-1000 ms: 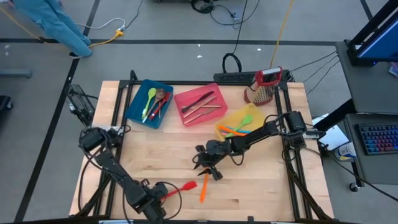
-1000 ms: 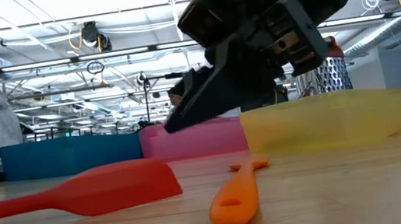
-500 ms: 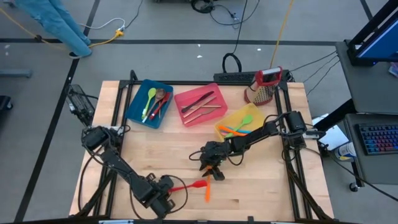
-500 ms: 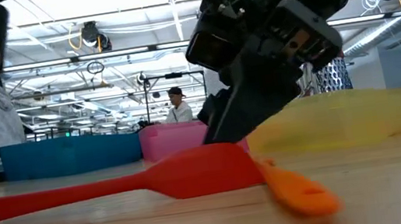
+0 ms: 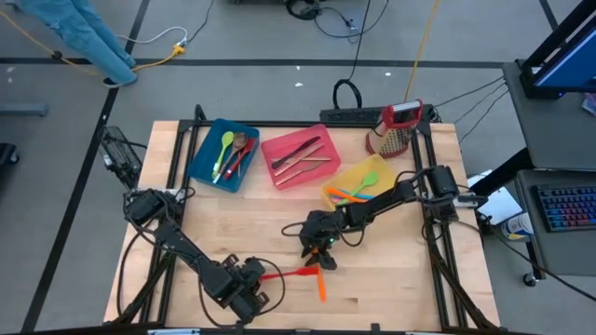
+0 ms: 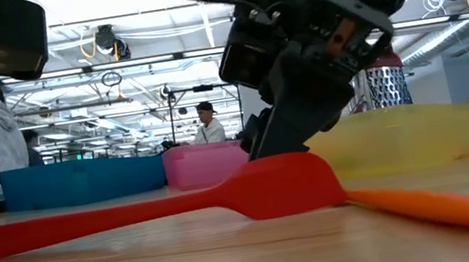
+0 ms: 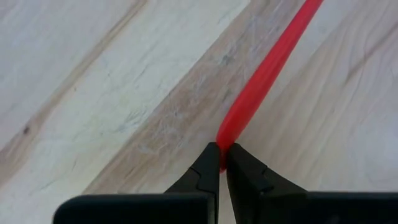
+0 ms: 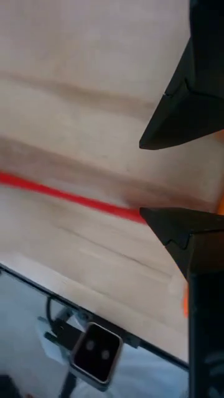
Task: Pick & Place Kitchen Items
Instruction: Put the red spatula into the yellow bin
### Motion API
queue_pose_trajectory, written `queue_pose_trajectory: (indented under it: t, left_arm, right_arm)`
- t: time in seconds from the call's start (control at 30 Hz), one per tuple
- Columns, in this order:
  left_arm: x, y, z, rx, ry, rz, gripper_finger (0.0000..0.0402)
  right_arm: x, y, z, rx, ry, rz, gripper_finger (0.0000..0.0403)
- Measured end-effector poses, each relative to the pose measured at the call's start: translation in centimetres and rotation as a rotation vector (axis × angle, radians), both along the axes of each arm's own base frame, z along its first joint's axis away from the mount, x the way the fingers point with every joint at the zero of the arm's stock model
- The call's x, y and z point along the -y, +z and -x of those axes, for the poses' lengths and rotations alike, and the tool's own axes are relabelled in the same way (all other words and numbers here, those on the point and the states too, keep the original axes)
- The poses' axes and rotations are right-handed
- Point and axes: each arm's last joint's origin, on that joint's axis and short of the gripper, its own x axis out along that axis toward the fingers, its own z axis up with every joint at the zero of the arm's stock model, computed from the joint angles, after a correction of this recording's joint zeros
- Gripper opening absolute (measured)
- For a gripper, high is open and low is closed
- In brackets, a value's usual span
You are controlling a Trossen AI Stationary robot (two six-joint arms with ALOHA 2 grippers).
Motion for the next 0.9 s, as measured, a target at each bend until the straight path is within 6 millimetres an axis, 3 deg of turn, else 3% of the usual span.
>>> queue_pose_trajectory:
  t: [0.23, 0.53, 0.9]
  left_arm:
    - [0.0, 0.0, -0.1, 0.015, 0.002, -0.009, 0.0017]
    - [0.0, 0.0, -0.1, 0.022, 0.005, -0.009, 0.0017]
    - [0.1, 0.0, -0.2, 0.023, -0.022, -0.011, 0.0017]
  right_arm:
    - [1.2, -0.1, -0.1, -0.046, -0.062, -0.033, 0.0157]
    - [0.5, -0.2, 0.2, -0.082, 0.004, -0.083, 0.0157]
    - [1.6, 0.8, -0.7, 0.009, -0.057, -0.135, 0.0157]
